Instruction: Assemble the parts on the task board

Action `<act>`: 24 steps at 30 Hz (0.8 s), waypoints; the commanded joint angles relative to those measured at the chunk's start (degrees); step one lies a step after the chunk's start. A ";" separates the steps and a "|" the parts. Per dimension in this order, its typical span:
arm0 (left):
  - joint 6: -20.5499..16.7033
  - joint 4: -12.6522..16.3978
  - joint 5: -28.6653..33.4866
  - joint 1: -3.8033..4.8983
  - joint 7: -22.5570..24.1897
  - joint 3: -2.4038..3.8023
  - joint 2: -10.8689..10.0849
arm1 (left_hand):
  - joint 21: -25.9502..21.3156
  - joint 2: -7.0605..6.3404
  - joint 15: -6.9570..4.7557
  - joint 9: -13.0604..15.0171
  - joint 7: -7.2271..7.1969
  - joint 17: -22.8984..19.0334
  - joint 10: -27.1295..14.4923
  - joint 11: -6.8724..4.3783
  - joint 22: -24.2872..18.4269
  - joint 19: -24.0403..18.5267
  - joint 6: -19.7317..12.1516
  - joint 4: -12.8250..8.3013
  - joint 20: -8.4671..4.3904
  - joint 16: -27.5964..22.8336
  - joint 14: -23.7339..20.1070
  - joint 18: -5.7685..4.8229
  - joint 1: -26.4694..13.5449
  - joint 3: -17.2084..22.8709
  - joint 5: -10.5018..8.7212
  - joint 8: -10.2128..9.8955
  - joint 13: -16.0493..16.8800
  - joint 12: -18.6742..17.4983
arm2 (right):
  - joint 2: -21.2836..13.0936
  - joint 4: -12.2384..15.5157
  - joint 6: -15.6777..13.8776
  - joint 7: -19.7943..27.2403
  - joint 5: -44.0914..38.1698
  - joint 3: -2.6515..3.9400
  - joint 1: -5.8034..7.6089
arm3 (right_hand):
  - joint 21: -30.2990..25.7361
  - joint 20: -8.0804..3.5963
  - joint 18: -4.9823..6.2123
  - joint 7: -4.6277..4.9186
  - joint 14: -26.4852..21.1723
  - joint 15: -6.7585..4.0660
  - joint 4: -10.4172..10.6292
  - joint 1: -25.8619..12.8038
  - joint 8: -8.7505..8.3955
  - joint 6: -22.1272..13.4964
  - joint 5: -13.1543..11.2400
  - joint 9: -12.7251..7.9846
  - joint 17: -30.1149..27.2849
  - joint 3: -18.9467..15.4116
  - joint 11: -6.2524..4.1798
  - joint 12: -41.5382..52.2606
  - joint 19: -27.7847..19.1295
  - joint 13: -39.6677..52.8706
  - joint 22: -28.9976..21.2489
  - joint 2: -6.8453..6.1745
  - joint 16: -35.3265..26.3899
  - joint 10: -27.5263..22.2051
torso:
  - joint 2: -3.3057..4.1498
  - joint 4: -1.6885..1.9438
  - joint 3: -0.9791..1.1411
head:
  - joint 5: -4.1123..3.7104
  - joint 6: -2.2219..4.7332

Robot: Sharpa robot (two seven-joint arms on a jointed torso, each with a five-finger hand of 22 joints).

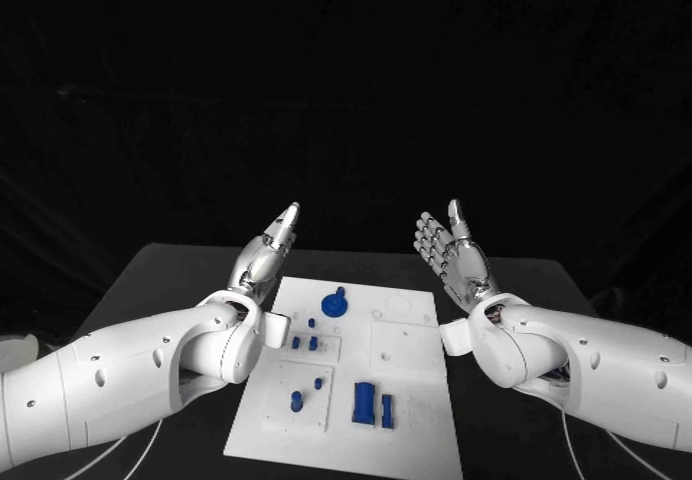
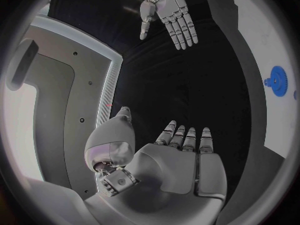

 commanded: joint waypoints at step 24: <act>-10.59 1.29 8.70 -0.14 -3.72 1.48 0.55 | -0.33 -0.64 -0.50 -0.11 0.10 -0.07 -0.16 0.49 -0.11 0.07 -8.34 -7.13 -5.81 -0.20 0.15 -3.40 -21.46 5.57 -5.89 -0.40 -0.11 -3.44 | 1.73 0.43 -14.77 -0.19 9.25 1.49 0.89 | -0.22 -0.30 -0.35 0.21 0.01 -0.29 -0.23 -0.31 -0.20 -0.01 -0.19 -0.05 -0.09 -0.02 0.25 -0.21 0.01 -0.08 -0.09 0.01 -0.17 -0.06 | 0.06 -0.55 2.39 | -0.23 4.66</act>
